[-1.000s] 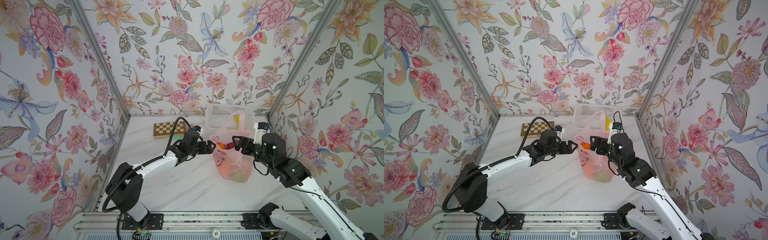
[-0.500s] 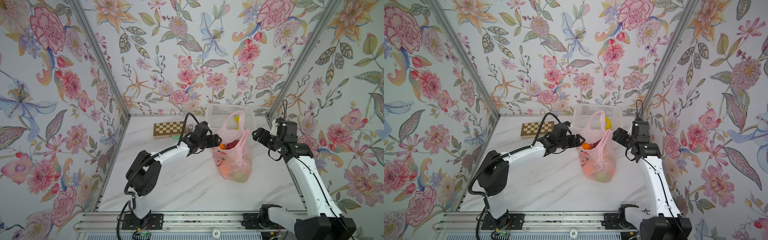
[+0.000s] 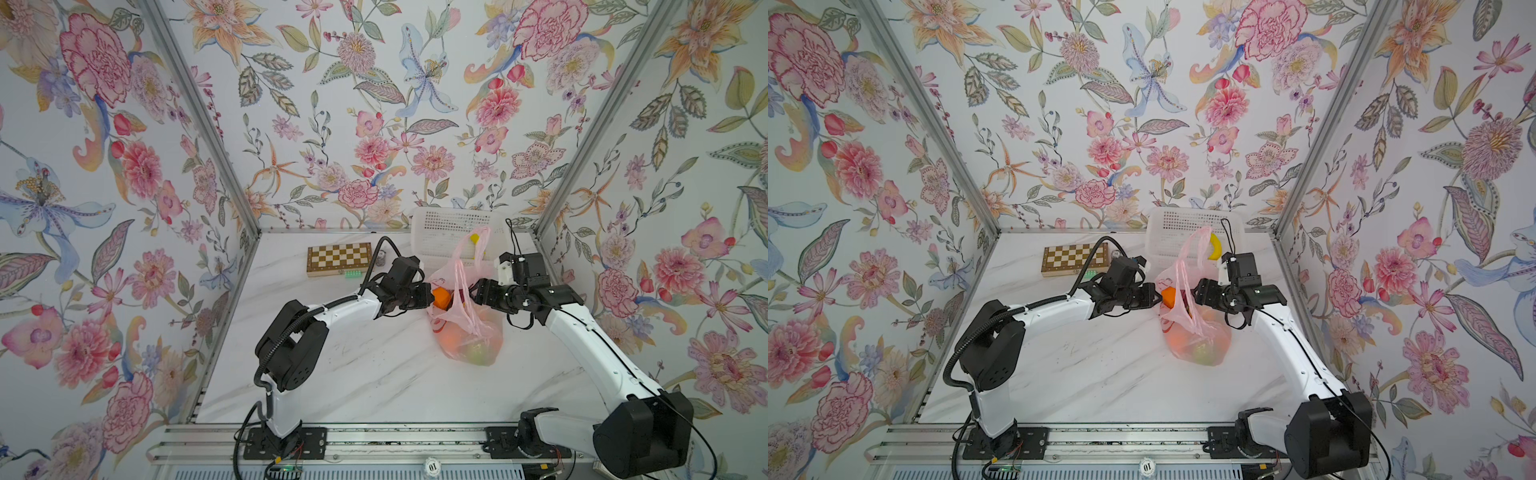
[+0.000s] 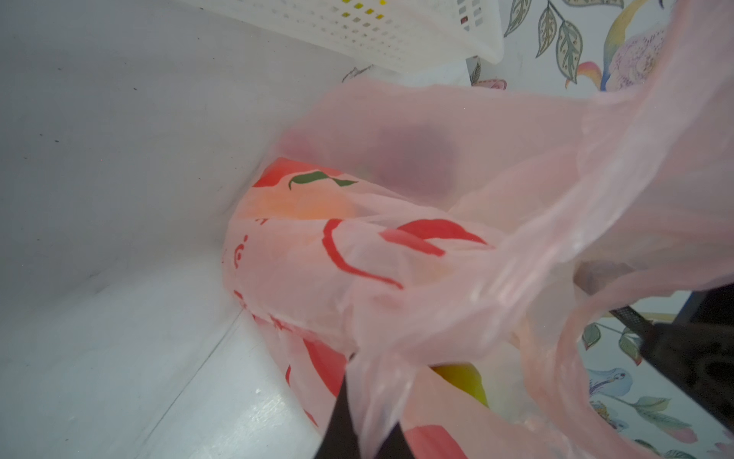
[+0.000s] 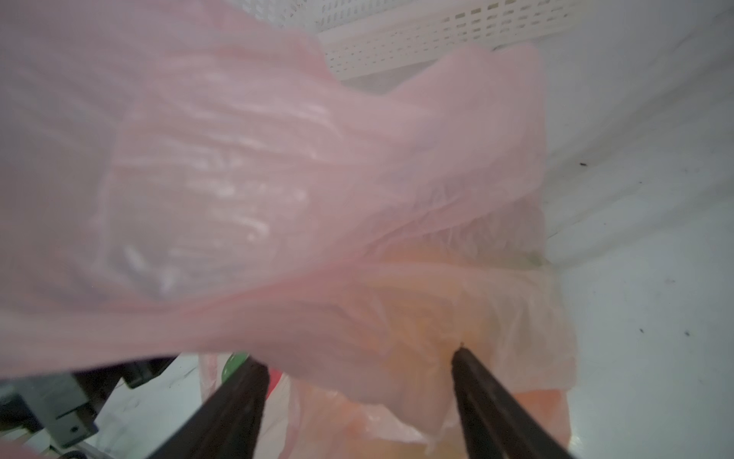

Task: Untie the knot of the plastic bag and take out the fruit
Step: Open the plastic bag at the center of the table.

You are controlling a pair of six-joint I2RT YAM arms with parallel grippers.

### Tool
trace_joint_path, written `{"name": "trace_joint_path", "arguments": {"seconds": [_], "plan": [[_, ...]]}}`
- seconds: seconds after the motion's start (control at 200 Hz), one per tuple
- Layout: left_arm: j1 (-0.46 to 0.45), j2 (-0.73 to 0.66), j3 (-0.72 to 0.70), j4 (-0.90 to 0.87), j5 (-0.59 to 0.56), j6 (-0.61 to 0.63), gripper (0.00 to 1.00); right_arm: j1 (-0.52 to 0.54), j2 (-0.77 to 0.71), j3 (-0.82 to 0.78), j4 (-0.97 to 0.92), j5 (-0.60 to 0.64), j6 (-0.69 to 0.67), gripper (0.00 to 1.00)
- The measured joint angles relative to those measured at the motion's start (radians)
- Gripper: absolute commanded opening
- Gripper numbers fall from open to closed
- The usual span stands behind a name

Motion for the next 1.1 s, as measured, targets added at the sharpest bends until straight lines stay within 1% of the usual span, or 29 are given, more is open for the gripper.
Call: {"name": "trace_joint_path", "arguments": {"seconds": [0.035, 0.105, 0.19, 0.305, 0.38, 0.585, 0.676, 0.706, 0.736, 0.791, 0.831, 0.871, 0.921, 0.981, 1.031, 1.101], "plan": [[0.000, -0.008, -0.019, 0.000, 0.000, 0.007, 0.00, -0.001, 0.002, -0.016, 0.013, 0.011, 0.003, 0.37], [0.000, -0.026, -0.045, 0.000, -0.005, 0.023, 0.00, -0.010, 0.001, -0.041, 0.035, 0.024, 0.002, 0.23], [0.000, -0.067, -0.084, -0.002, -0.013, 0.039, 0.00, -0.031, -0.007, -0.069, 0.058, 0.035, 0.013, 0.00], [0.013, -0.133, -0.143, 0.014, -0.027, 0.045, 0.00, -0.090, -0.048, -0.103, 0.090, 0.035, 0.018, 0.00], [0.029, -0.175, -0.198, 0.034, -0.027, 0.045, 0.00, -0.146, -0.096, -0.126, 0.110, 0.037, 0.019, 0.00], [0.102, -0.262, -0.311, 0.030, -0.047, 0.050, 0.00, -0.268, -0.155, -0.136, 0.142, 0.035, 0.043, 0.00], [0.122, -0.325, -0.357, 0.021, -0.068, 0.061, 0.00, -0.306, -0.156, -0.141, 0.161, 0.027, 0.056, 0.05], [0.125, -0.345, -0.369, 0.022, -0.077, 0.064, 0.09, -0.310, -0.154, -0.145, 0.168, 0.019, 0.061, 0.08], [0.126, -0.368, -0.384, 0.024, -0.082, 0.067, 0.21, -0.309, -0.152, -0.150, 0.176, 0.007, 0.064, 0.10], [0.126, -0.408, -0.416, 0.042, -0.086, 0.079, 0.43, -0.298, -0.140, -0.156, 0.189, -0.019, 0.072, 0.18], [0.126, -0.433, -0.439, 0.063, -0.088, 0.083, 0.55, -0.284, -0.129, -0.157, 0.193, -0.032, 0.074, 0.29], [0.126, -0.453, -0.455, 0.076, -0.089, 0.086, 0.62, -0.270, -0.120, -0.157, 0.196, -0.042, 0.077, 0.40], [0.126, -0.473, -0.467, 0.087, -0.099, 0.109, 0.67, -0.253, -0.114, -0.157, 0.195, -0.046, 0.089, 0.51], [0.126, -0.489, -0.468, 0.102, -0.117, 0.128, 0.71, -0.243, -0.116, -0.156, 0.193, -0.046, 0.086, 0.59], [0.126, -0.502, -0.463, 0.109, -0.137, 0.163, 0.72, -0.241, -0.125, -0.156, 0.189, -0.038, 0.089, 0.64], [0.126, -0.509, -0.438, 0.103, -0.161, 0.213, 0.73, -0.239, -0.153, -0.156, 0.177, -0.023, 0.097, 0.67]]}}
